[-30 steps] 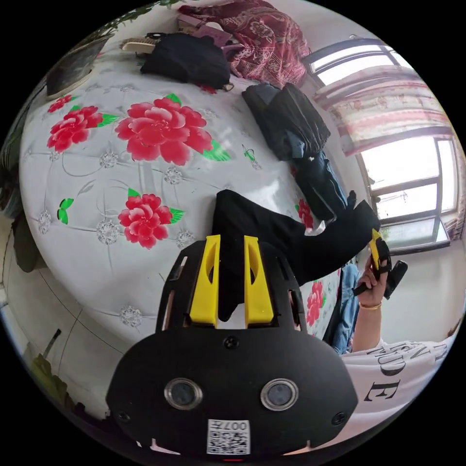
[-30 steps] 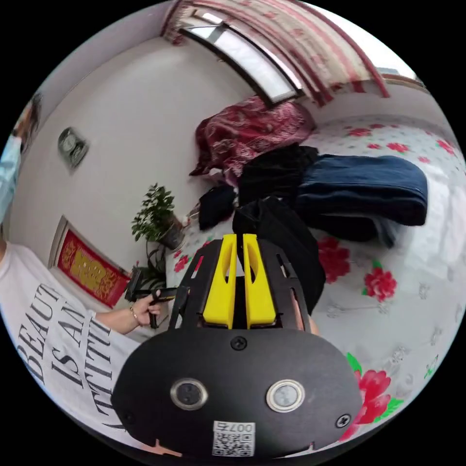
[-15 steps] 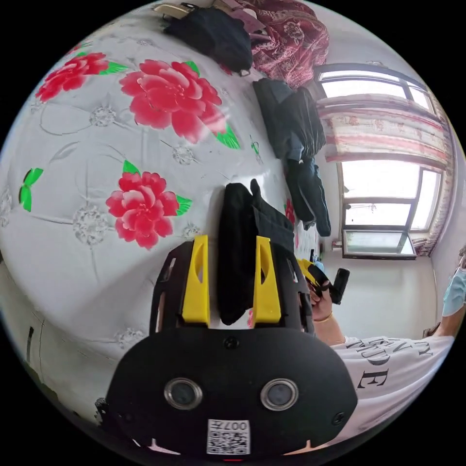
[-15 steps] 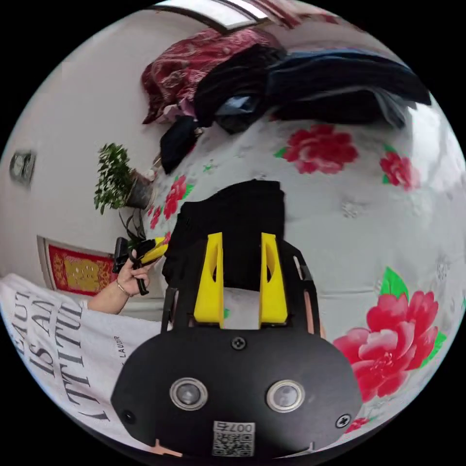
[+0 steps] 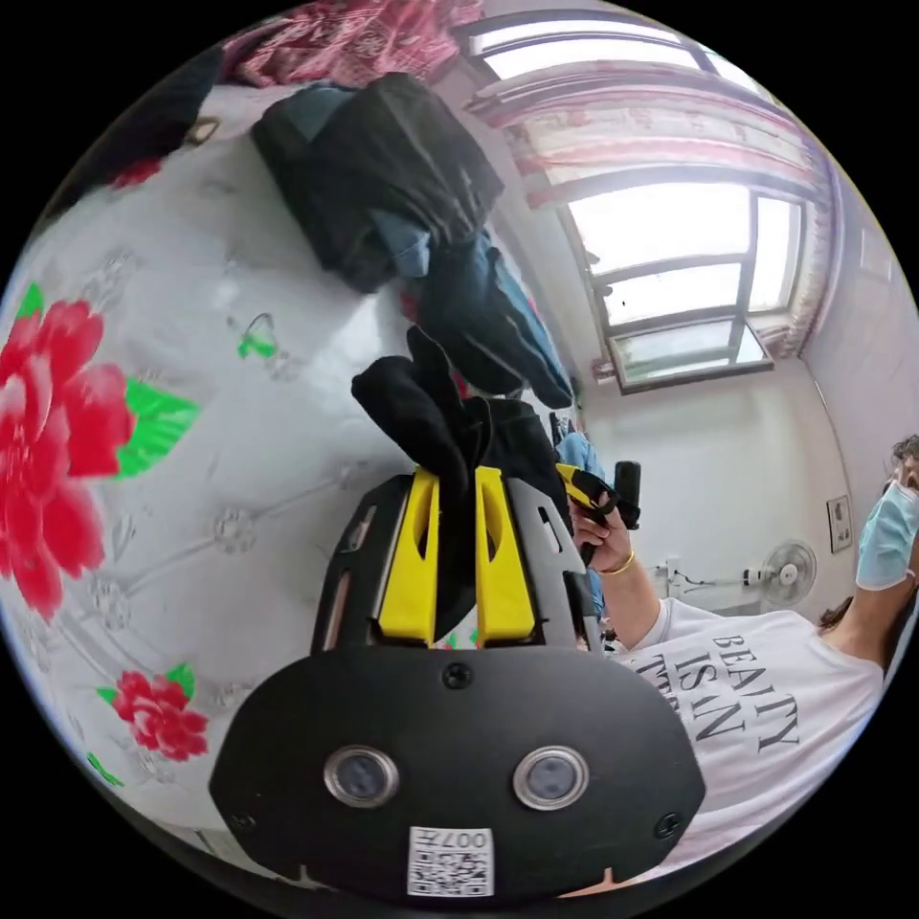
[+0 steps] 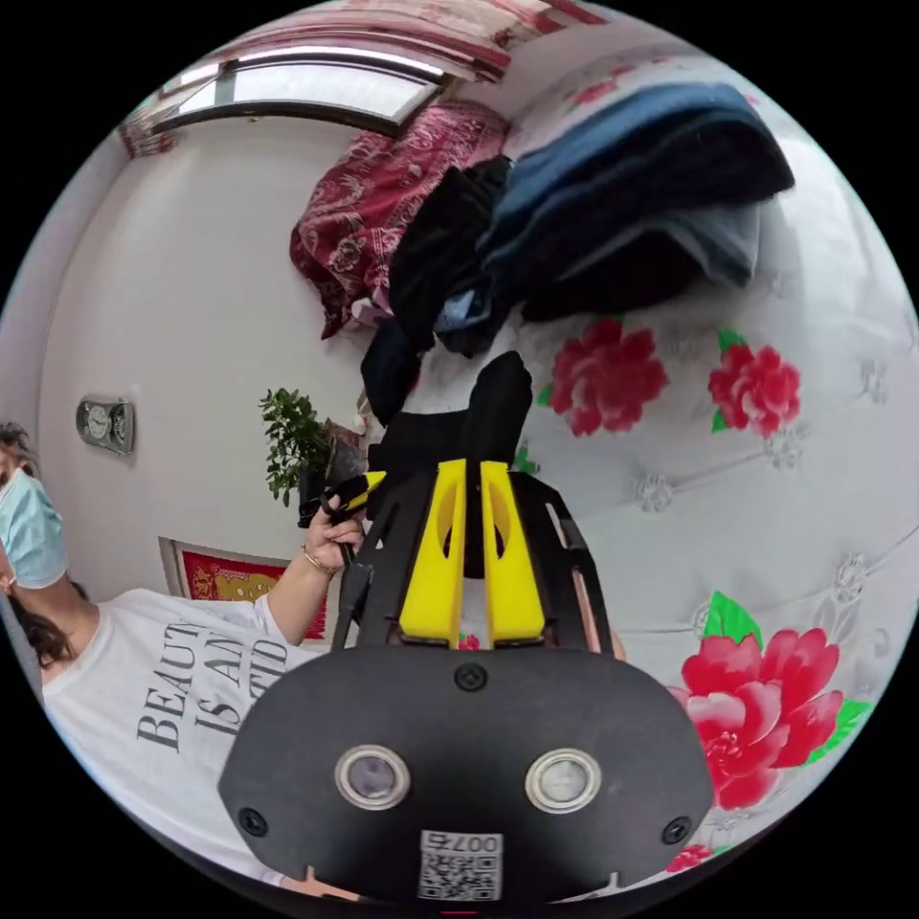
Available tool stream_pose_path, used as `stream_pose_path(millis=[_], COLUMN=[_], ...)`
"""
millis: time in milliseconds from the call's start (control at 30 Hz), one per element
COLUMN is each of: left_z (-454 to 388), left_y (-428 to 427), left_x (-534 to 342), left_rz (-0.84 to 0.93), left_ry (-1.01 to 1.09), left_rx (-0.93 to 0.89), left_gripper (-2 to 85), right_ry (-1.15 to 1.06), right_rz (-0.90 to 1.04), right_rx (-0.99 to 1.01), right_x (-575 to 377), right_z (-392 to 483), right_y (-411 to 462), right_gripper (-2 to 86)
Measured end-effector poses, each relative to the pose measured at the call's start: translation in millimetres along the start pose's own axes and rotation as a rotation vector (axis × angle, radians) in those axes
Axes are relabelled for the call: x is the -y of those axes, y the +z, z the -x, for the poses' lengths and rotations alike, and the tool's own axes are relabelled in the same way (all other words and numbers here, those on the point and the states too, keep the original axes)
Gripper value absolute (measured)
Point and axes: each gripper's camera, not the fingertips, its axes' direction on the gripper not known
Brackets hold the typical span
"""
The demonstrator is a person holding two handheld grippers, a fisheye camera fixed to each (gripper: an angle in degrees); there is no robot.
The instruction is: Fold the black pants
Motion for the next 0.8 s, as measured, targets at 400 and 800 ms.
stream_pose_path(millis=[400,800], left_z=[-179.8,-177.8], left_y=[89.1,175.9], left_x=[189.6,-128.7], left_rz=[-0.036,0.522], left_ry=[0.3,0.644], left_rx=[0.319,0.785], left_gripper=[9.3,6.3], right_ry=[-0.066,0.076], right_rz=[-0.548,0.384], right_rx=[-0.396,-0.847], right_x=[98.0,-161.4], right_z=[71.7,-6.2], right_y=[-111.0,59.5], right_gripper=[3.3,5.9])
